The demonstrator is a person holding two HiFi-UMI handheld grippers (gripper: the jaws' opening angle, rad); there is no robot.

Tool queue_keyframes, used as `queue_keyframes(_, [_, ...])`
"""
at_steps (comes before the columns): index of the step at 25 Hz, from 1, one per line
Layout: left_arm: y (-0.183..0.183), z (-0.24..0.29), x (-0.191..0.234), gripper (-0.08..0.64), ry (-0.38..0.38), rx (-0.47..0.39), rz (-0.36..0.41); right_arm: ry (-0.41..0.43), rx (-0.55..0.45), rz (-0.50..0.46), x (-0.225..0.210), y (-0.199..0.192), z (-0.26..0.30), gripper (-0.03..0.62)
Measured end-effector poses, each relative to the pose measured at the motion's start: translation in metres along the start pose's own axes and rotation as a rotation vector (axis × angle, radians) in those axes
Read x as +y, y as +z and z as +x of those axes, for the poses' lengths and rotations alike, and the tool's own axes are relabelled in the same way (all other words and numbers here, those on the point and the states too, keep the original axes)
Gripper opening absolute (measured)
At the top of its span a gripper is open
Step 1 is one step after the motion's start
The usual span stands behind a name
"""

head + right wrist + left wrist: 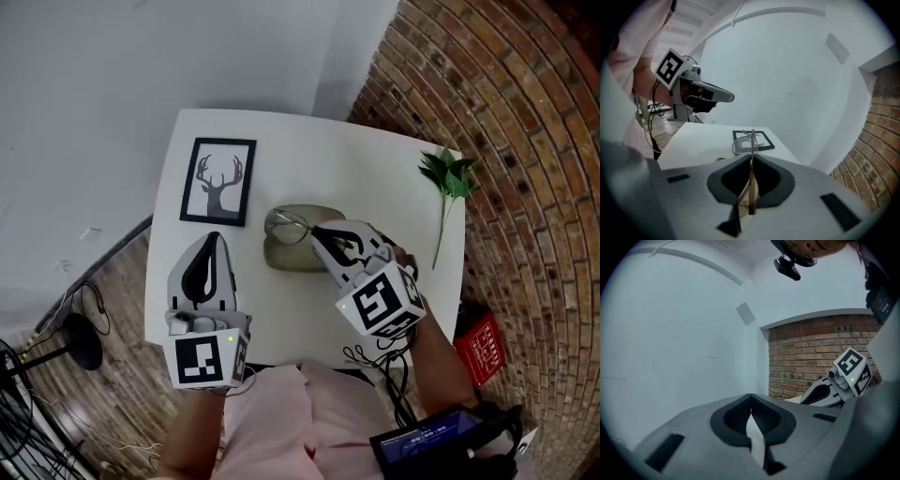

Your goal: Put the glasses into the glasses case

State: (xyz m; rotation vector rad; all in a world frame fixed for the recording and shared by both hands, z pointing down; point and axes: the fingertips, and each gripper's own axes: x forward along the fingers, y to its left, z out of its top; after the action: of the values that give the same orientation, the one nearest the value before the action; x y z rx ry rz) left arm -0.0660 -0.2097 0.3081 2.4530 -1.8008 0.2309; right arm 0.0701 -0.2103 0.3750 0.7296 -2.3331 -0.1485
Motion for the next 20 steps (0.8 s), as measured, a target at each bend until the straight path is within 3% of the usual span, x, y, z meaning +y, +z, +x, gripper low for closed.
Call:
queue_keyframes(8, [-0.013,0.009,-0.015,0.005,0.037,0.035,-0.004,0.095,0.006,-0.018,0.004,-0.025,0.010,0.020])
queue_keyframes(20, [-0.037,0.013,-0.006,0.006,0.092,0.092,-0.018,0.233,0.031,-0.034,0.031,-0.052,0.037,0.020])
